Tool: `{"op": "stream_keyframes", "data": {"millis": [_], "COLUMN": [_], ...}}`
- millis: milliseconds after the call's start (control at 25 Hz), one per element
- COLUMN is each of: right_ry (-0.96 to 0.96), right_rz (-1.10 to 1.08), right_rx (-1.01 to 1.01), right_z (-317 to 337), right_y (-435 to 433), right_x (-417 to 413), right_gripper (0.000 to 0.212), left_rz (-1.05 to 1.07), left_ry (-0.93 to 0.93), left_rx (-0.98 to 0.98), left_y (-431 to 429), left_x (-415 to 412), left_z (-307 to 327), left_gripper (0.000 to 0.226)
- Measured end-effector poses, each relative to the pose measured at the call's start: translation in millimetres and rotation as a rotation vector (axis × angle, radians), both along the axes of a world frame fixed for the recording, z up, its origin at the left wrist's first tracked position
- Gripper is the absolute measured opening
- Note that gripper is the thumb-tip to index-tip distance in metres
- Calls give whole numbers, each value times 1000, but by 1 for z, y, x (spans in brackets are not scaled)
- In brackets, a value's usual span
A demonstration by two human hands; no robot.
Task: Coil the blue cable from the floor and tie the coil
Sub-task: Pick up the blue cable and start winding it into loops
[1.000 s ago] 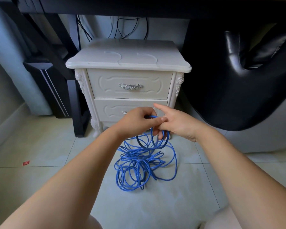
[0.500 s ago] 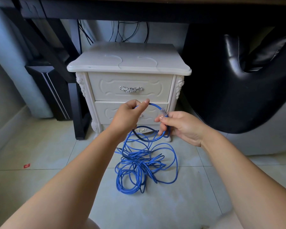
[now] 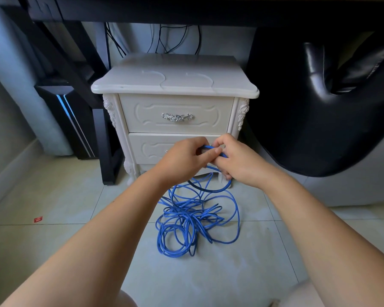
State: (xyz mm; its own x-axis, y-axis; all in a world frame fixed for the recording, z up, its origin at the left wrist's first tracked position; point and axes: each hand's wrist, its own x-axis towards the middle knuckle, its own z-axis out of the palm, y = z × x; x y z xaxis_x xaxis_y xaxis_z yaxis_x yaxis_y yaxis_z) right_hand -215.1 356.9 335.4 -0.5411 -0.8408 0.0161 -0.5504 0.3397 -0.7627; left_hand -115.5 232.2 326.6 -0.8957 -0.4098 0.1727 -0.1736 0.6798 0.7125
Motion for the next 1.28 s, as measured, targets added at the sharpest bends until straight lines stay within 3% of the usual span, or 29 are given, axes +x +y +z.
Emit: {"op": "stream_keyframes", "data": {"millis": [80,160,320,480,680,840,1000,1160,1280], "right_ry": [-119,-287,-517,-594,-676,-428,-235,-536,-717], "right_rz": [-7,18,96,21,-140,-108,-29,-47,-47], "right_rx": [-42,-63,3,-153,-404,-261,-162,-279,-240], "right_z": [-2,-2,-1,2,-14,-7,2,1,4], "right_y": [1,5,19,19,-1,-4,-6,-7,-1], "right_x": [-2,-6,-17,-17,-11,-8,-7,-10,-14], "right_gripper": [13,7,19,21,27,28,26,26,33], "left_rz": [-29,10,58,24,-97,-155,-135,-132,-64], "left_ry": [18,76,114,159,69,-55,-77,17,53], "left_rx": [48,219,559,818,1172,1255,1063,989,1027], "left_y": [-2,-7,-11,-8,-14,-19,-16,-15,-20], "left_x": [0,1,5,3,11,13,4,2,4], "left_z": [0,-2,-6,-2,9,11,12,10,9], "left_gripper": [35,35,34,33,25,30,35,35,31]}}
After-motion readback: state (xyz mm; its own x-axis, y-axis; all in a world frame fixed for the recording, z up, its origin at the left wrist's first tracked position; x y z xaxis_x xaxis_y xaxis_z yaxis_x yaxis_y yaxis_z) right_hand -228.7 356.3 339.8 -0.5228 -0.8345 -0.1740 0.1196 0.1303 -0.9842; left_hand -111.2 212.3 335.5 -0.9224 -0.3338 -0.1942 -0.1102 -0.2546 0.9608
